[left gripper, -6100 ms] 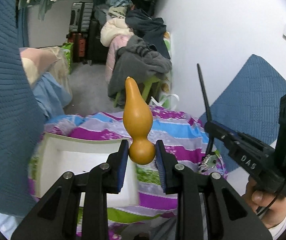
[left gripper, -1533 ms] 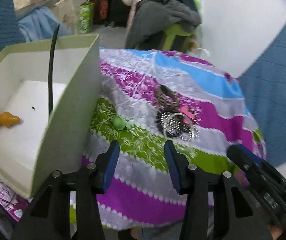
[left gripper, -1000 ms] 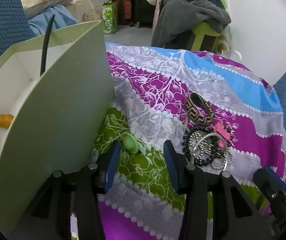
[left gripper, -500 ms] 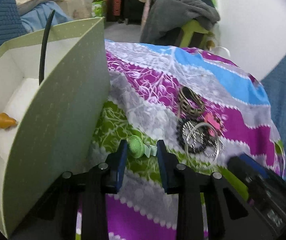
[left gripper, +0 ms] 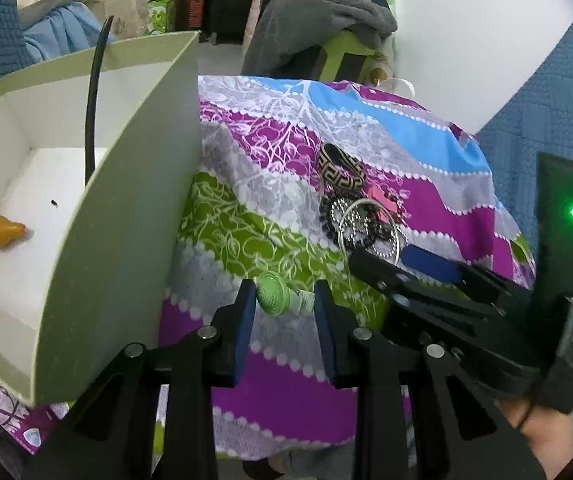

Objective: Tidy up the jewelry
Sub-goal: 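Grasp the green round ornament with the left tool while the right reaches the silver hoop, then carry the green ornament into the white box with the left tool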

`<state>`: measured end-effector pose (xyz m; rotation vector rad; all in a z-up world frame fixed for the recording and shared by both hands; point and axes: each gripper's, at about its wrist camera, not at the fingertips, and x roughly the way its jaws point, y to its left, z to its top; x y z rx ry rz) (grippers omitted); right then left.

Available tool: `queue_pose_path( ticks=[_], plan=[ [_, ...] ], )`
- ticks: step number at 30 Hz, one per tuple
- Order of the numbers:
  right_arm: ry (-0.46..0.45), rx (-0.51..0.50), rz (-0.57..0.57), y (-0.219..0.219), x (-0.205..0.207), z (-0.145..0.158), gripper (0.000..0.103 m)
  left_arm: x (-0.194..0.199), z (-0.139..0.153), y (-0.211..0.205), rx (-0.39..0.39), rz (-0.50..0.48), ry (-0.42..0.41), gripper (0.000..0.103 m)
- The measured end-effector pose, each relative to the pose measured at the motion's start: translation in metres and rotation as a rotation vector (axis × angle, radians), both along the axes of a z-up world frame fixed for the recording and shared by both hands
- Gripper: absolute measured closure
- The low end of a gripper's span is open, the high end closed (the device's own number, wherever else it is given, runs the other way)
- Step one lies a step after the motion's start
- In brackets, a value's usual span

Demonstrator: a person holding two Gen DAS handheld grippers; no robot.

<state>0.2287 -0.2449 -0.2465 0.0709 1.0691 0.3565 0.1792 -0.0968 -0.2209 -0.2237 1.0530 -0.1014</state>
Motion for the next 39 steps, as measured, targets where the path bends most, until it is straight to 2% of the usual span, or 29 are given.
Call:
queue_pose_path(
  ticks=[5,12,15,22,35,39],
  plan=[
    [-0.029,-0.060,0.001,0.009,0.002,-0.003,0.042,-0.005,-0.001,0.002,-0.009,-0.010,0.001,0.073],
    [-0.078,-0.179,0.048,0.027,-0.001,-0.009,0.033,-0.008,0.000,0.005,-0.026,-0.009,-0.005,0.073],
    [-0.083,-0.169,0.018,0.023,0.000,-0.009,0.041,-0.009,-0.001,0.007,-0.034,-0.007,-0.003,0.073],
    [-0.054,-0.145,-0.008,0.016,-0.002,-0.003,0.041,-0.010,0.002,0.009,-0.050,-0.013,-0.012,0.073],
    [-0.035,-0.111,-0.097,-0.007,-0.046,0.024,0.041,-0.013,0.010,0.012,-0.073,-0.056,-0.012,0.073],
    [-0.055,-0.094,-0.129,-0.012,-0.056,0.041,0.041,-0.009,0.015,0.006,-0.038,-0.091,0.006,0.073]
  ],
)
